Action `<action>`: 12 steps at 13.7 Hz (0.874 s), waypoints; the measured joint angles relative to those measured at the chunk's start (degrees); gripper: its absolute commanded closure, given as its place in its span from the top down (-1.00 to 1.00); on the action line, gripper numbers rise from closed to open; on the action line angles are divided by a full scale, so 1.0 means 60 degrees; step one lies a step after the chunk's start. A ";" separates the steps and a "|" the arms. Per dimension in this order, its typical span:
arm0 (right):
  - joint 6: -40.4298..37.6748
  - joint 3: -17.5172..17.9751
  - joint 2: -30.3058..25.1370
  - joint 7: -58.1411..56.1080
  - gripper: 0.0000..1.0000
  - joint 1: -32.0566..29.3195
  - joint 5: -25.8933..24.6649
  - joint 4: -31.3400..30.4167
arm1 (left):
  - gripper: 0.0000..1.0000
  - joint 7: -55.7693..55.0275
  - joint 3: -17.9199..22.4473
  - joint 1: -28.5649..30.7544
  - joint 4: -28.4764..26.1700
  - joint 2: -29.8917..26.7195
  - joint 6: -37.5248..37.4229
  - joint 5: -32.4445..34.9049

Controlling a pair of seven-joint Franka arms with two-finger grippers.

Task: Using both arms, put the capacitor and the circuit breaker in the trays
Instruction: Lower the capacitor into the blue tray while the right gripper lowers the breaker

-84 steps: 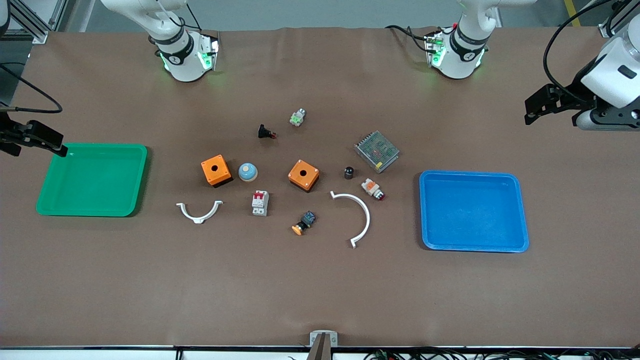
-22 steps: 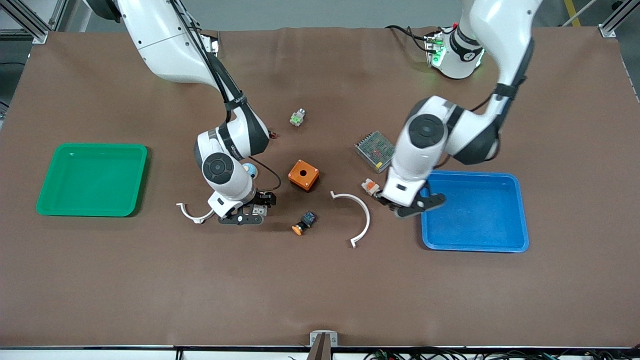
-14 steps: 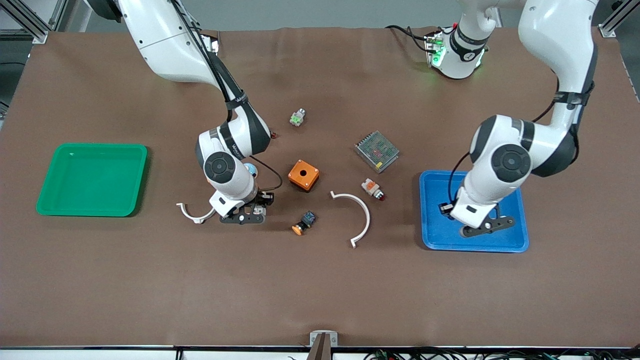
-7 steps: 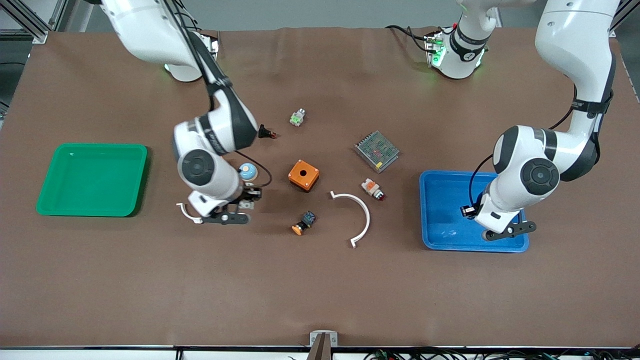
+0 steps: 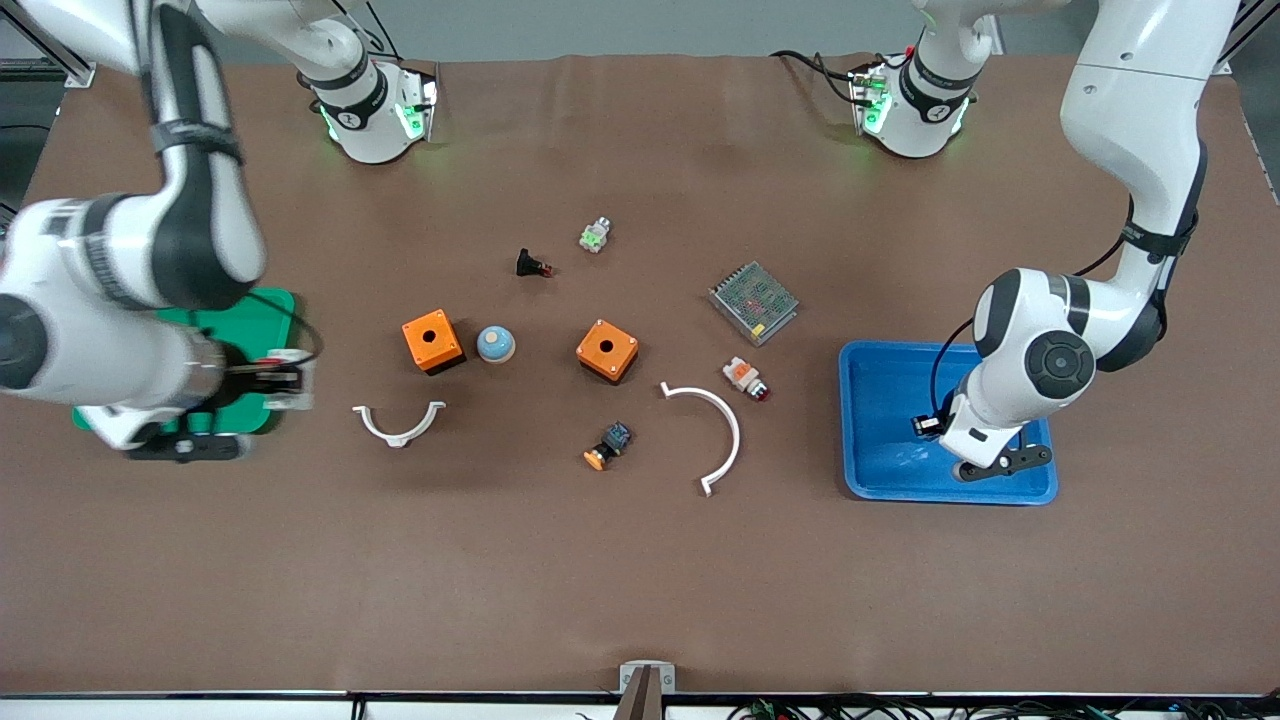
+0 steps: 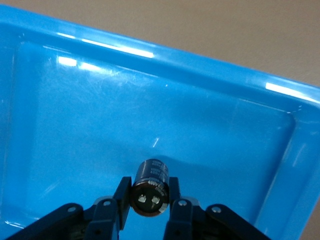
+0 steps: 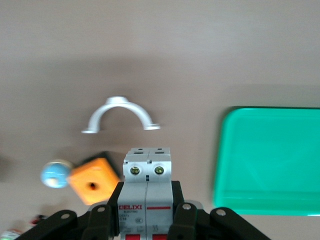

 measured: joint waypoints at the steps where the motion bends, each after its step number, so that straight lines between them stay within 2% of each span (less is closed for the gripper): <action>1: 0.0012 -0.0045 0.0057 -0.0489 -0.65 -0.0481 0.0000 -0.0021 | -0.92 0.0000 -0.0001 0.0021 -0.0041 0.0034 0.0019 0.0000; 3: 0.0092 -0.0062 0.0207 -0.1310 -0.65 -0.1339 0.0000 -0.0034 | -0.72 0.0000 -0.0003 0.0029 -0.0088 0.0122 0.0117 0.0000; 4: 0.0192 -0.0063 0.0317 -0.1710 -0.65 -0.1687 0.0001 -0.0077 | -0.40 0.0000 -0.0011 0.0031 -0.0089 0.0169 0.0156 0.0000; 6: 0.0709 -0.0063 0.0556 -0.2478 -0.65 -0.2240 0.0001 -0.0355 | 0.39 0.0000 -0.0017 0.0033 -0.0084 0.0168 0.0164 0.0000; 7: 0.1118 -0.0062 0.0651 -0.2901 -0.65 -0.2452 0.0001 -0.0616 | 0.98 0.0000 -0.0019 0.0034 -0.0085 0.0172 0.0165 0.0000; 12: 0.3714 -0.0062 0.0812 -0.4409 -0.62 -0.3106 0.0000 -0.2483 | 1.00 0.0000 -0.0083 0.0034 0.0129 -0.0060 0.0245 0.0000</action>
